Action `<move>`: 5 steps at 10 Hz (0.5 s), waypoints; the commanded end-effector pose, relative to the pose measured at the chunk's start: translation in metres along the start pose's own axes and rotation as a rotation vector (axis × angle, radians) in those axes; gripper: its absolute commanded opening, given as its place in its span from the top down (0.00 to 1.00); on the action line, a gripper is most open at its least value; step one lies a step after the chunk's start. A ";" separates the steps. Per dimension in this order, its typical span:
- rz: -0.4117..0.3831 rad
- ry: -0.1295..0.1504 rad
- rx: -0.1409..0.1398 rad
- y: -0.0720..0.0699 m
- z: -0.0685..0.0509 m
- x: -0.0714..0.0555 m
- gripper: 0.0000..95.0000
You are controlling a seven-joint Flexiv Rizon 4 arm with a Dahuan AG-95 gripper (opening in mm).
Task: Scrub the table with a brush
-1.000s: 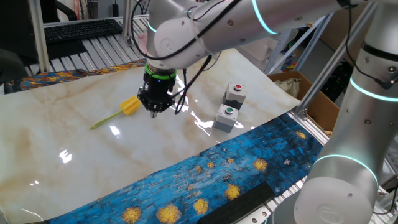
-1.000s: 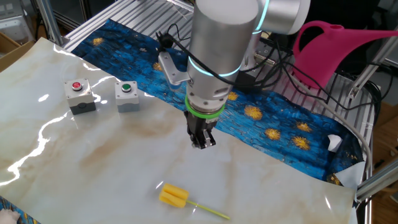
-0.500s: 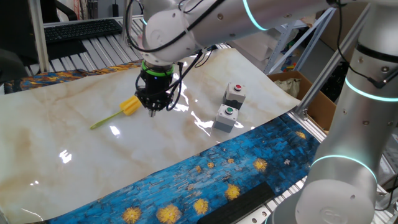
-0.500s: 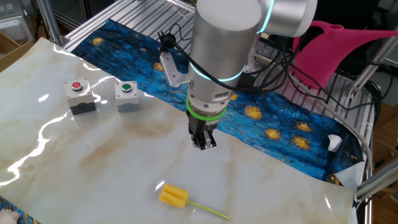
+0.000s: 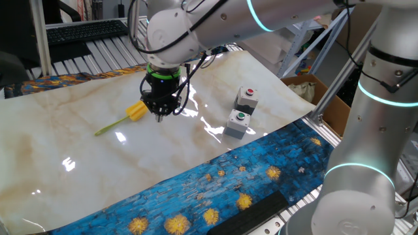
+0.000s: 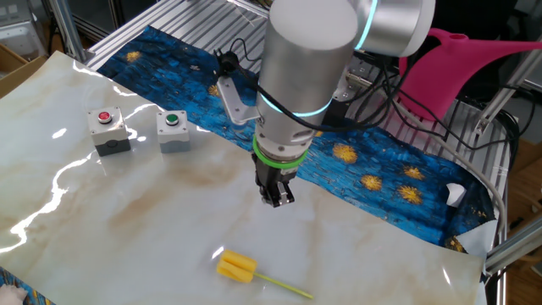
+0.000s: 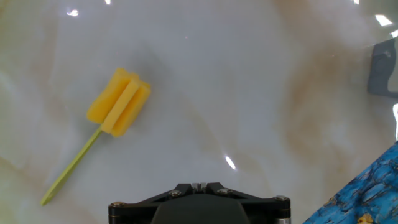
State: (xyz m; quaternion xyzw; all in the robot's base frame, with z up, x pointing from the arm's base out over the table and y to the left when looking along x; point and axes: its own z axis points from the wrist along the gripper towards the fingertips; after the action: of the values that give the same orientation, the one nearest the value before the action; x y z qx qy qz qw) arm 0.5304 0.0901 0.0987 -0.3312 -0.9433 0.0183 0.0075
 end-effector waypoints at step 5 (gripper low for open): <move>0.003 -0.003 0.024 0.002 0.001 -0.002 1.00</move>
State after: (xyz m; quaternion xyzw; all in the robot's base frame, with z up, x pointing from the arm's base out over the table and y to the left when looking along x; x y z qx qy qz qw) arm 0.5342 0.0908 0.0966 -0.3311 -0.9430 0.0307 0.0100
